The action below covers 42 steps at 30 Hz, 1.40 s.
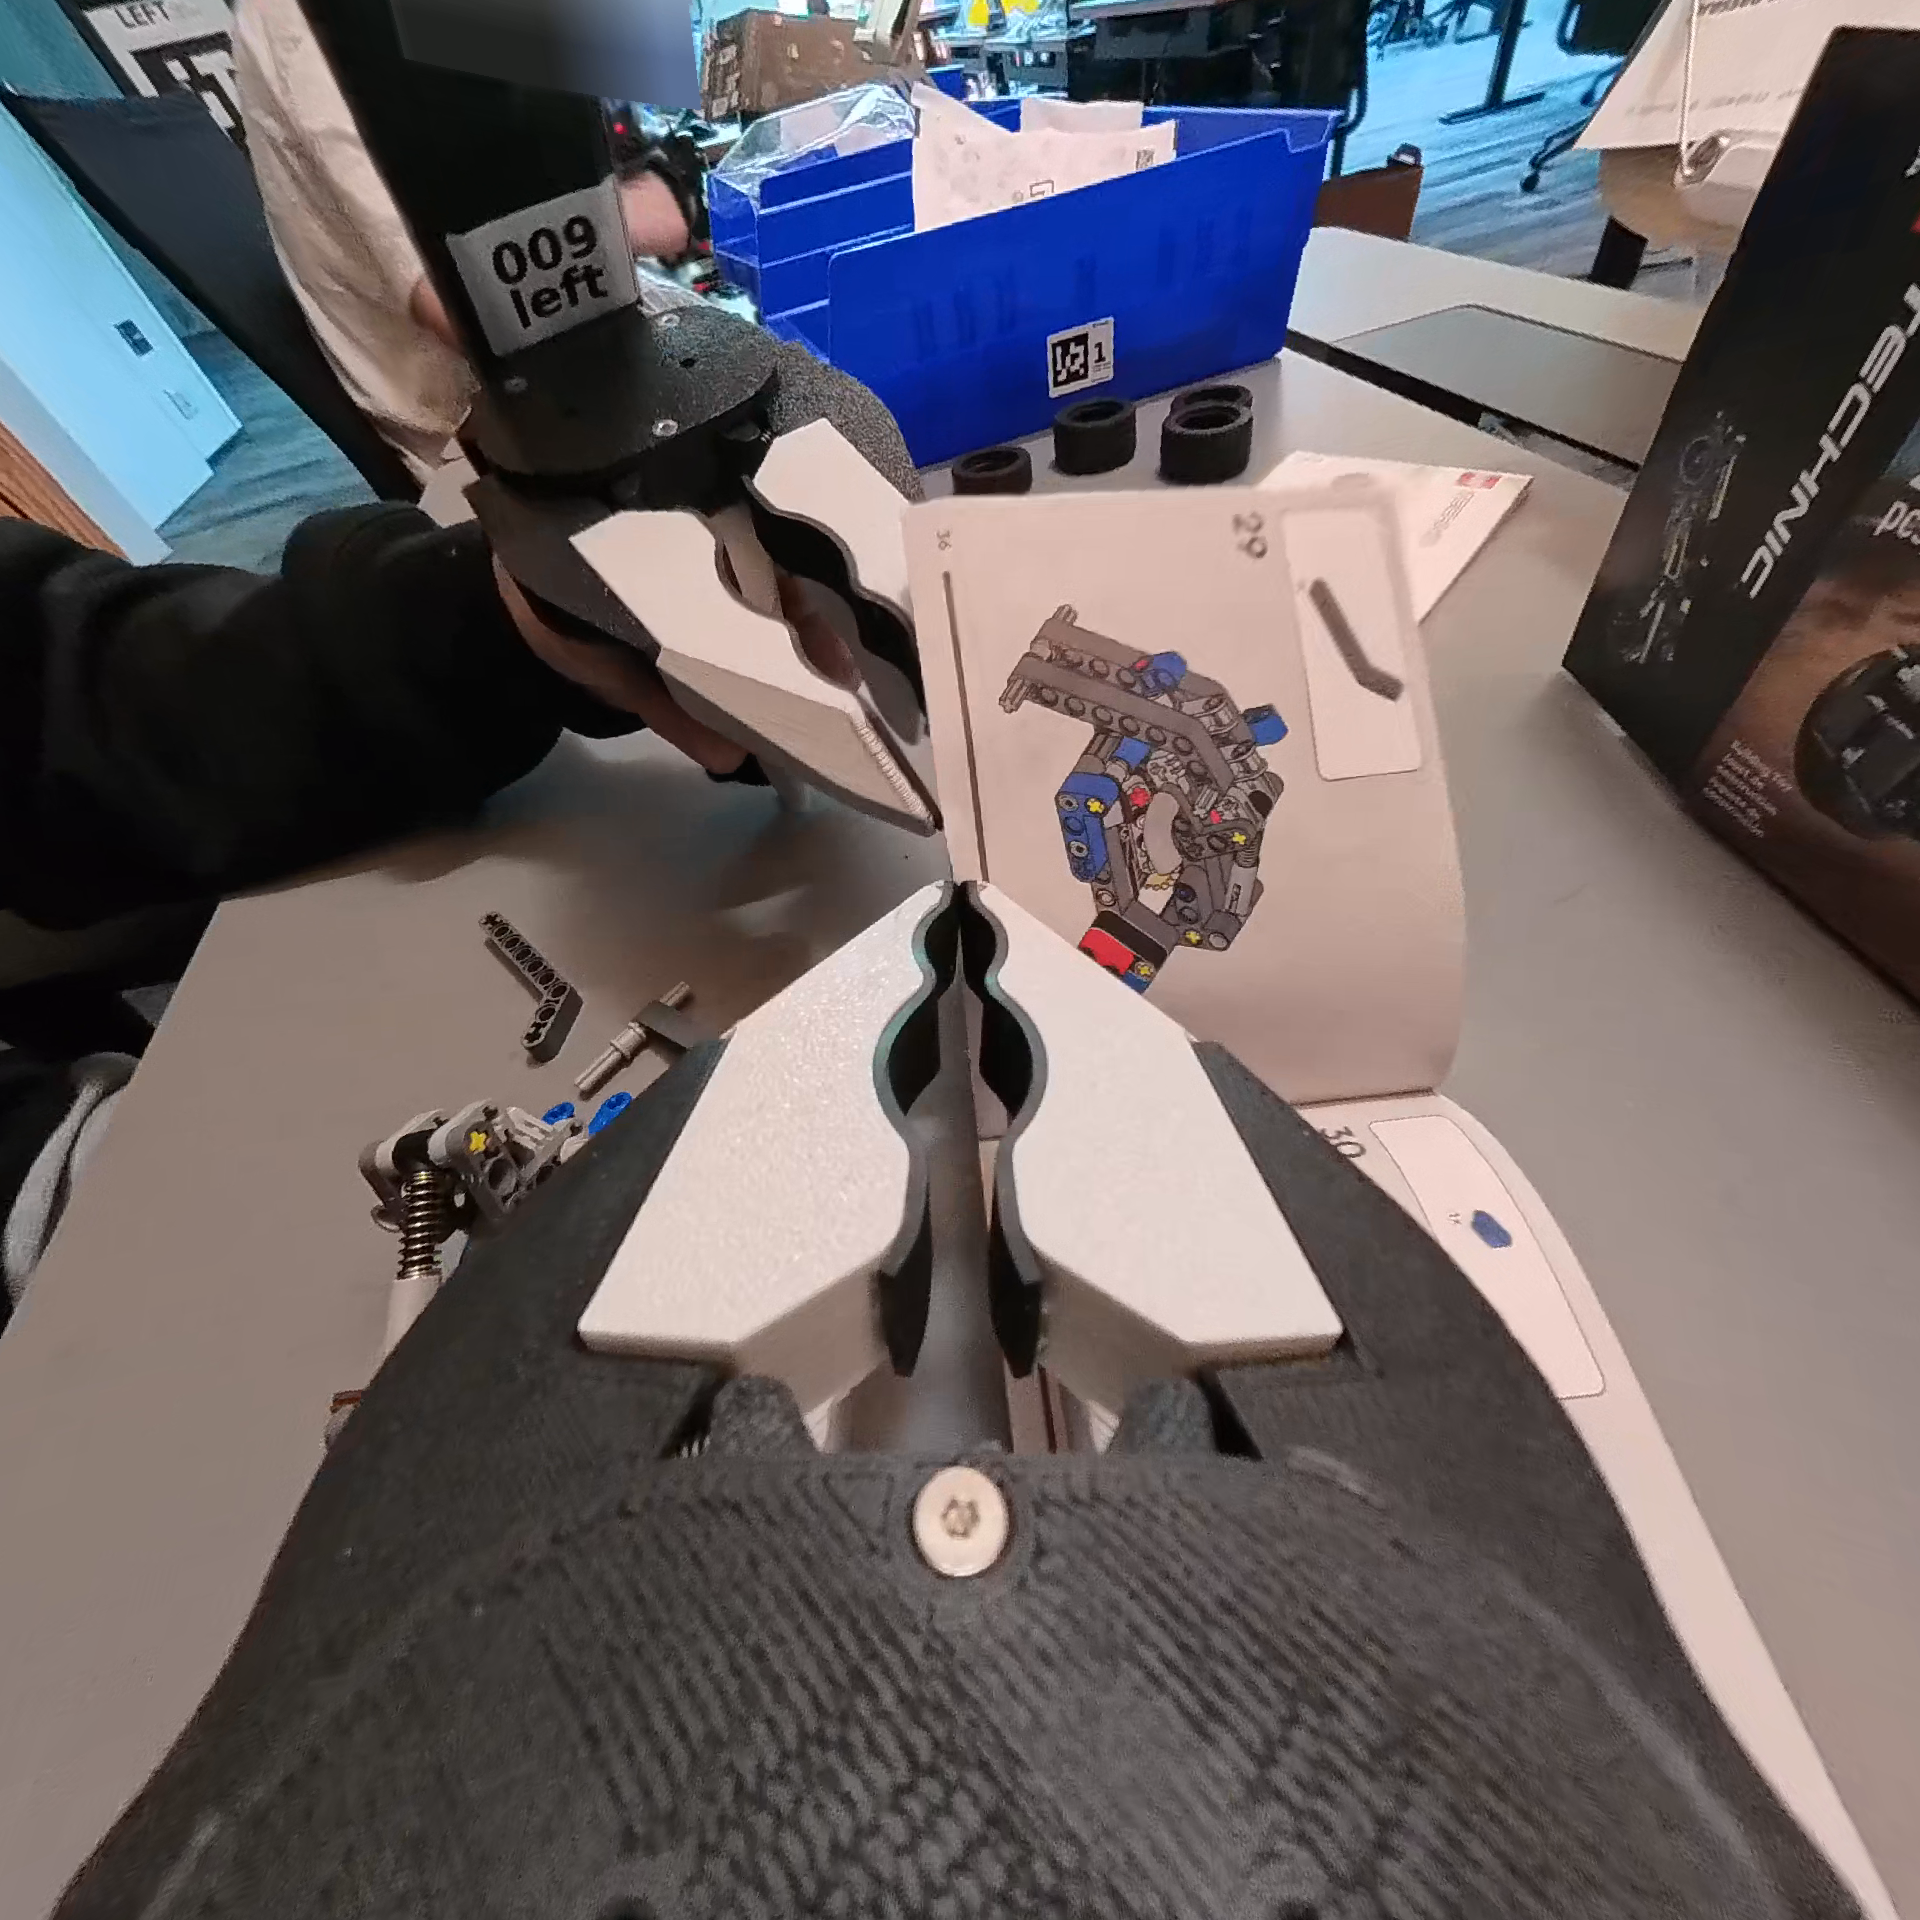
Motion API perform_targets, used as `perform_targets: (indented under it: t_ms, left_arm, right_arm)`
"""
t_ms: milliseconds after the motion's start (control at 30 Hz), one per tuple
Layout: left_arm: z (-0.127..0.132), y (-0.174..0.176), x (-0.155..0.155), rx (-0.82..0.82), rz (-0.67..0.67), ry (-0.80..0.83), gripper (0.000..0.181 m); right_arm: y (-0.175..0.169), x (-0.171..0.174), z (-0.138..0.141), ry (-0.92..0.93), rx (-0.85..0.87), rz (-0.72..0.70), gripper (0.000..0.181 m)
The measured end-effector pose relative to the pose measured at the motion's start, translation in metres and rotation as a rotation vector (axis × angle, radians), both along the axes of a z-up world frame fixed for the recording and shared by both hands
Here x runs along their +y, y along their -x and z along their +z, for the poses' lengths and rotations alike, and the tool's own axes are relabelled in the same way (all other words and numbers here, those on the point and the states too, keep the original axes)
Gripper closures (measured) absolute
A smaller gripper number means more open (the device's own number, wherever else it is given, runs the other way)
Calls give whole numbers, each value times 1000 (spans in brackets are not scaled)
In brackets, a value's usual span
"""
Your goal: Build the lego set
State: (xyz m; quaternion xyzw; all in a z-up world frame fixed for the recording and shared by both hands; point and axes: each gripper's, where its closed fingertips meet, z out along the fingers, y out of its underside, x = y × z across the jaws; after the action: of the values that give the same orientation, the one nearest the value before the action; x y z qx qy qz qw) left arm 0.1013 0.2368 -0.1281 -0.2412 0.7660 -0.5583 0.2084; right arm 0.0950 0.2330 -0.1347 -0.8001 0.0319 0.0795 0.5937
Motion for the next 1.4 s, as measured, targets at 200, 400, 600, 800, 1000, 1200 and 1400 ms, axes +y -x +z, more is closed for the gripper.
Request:
perform_targets:
  t_ms: [200,400,600,800,1000,1200,1400]
  left_arm:
    - [0,-1,-2,-23,8,-13,181]
    - [0,-5,0,-34,42,-30,181]
    - [-10,-13,13,11,139,-93,181]
    - [-38,-8,28,174,191,-209,181]
    - [-54,-3,111,336,474,-495,173]
    - [7,-28,81,44,430,-413,181]
    - [-53,-41,40,14,199,-623,181]
  right_arm:
    - [-1,0,-1,5,15,-8,181]
    - [-2,0,-1,9,17,-15,181]
    - [-15,-6,-1,8,-11,-103,181]
    - [-47,-30,-17,133,-123,-324,181]
    - [-59,-41,-23,168,-78,-377,181]
    - [-71,-63,-48,350,-135,-409,177]
    - [-109,-91,-65,566,-481,-520,181]
